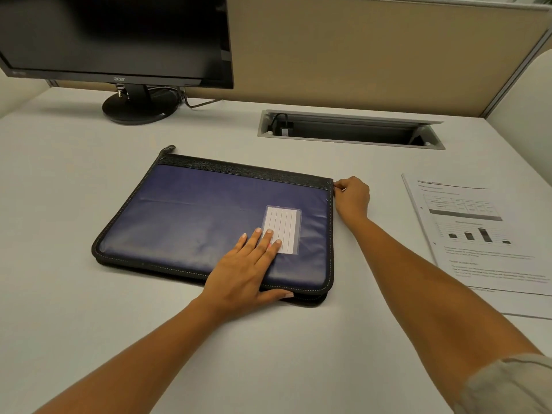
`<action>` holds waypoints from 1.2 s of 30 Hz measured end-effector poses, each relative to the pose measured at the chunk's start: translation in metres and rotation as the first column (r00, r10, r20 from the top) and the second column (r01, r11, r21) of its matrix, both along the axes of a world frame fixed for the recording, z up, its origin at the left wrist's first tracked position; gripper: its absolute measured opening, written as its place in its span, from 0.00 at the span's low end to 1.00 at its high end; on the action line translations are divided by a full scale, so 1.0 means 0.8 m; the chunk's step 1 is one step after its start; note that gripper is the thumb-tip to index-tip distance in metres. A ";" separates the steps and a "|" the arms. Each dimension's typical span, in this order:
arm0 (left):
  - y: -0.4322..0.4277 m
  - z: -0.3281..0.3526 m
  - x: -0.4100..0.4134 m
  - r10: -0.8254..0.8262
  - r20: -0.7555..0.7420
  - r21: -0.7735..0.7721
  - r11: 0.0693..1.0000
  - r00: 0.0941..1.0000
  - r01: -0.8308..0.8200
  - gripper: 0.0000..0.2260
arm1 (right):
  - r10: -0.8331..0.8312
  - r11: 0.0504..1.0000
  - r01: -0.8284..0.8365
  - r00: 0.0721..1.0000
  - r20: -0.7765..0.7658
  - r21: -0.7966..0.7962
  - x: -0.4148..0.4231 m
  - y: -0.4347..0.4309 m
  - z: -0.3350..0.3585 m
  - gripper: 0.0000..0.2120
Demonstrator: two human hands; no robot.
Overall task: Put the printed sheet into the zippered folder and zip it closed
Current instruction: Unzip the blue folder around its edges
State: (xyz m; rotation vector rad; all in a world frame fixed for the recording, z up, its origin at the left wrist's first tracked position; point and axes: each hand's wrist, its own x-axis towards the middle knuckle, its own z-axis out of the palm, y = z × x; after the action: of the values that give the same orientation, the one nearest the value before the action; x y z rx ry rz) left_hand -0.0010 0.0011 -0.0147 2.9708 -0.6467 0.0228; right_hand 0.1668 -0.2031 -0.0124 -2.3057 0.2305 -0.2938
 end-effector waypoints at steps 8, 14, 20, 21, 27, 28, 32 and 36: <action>0.001 -0.005 0.002 0.018 0.010 0.015 1.000 1.000 -0.019 0.48 | 0.033 0.999 -0.033 0.999 0.006 0.014 -0.026 -0.007 -0.005 0.09; -0.001 -0.004 0.002 0.036 -0.010 0.003 0.999 0.999 -0.036 0.51 | 0.061 0.998 -0.061 0.998 0.019 -0.009 -0.056 -0.010 -0.008 0.09; -0.002 -0.003 0.002 0.044 -0.019 0.017 0.999 0.999 -0.043 0.52 | 0.108 0.994 -0.108 0.993 0.037 -0.007 -0.086 -0.013 -0.009 0.08; -0.002 -0.003 0.002 0.044 -0.019 0.019 0.999 0.999 -0.044 0.52 | 0.110 0.994 -0.110 0.993 0.037 -0.003 -0.091 -0.013 -0.010 0.08; -0.003 -0.001 0.001 0.046 -0.026 0.018 0.999 0.999 -0.046 0.53 | 0.140 0.990 -0.141 0.989 0.036 0.008 -0.114 -0.017 -0.011 0.08; -0.003 -0.002 0.001 0.046 -0.027 0.018 0.999 0.999 -0.045 0.53 | 0.151 0.988 -0.151 0.988 0.036 0.011 -0.117 -0.018 -0.011 0.08; -0.003 -0.002 0.000 0.053 -0.023 0.024 0.998 0.998 -0.053 0.53 | 0.179 0.983 -0.181 0.983 0.045 0.029 -0.131 -0.022 -0.011 0.07; -0.003 -0.001 -0.001 0.057 -0.031 0.020 0.998 0.998 -0.057 0.53 | 0.190 0.981 -0.191 0.981 0.033 0.043 -0.144 -0.022 -0.012 0.07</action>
State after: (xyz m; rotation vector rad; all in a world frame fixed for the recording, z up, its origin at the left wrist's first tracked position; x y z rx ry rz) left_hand -0.0016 -0.0015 -0.0153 3.0006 -0.5615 -0.0259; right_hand 0.0514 -0.2203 -0.0218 -2.2563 0.0016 -0.2216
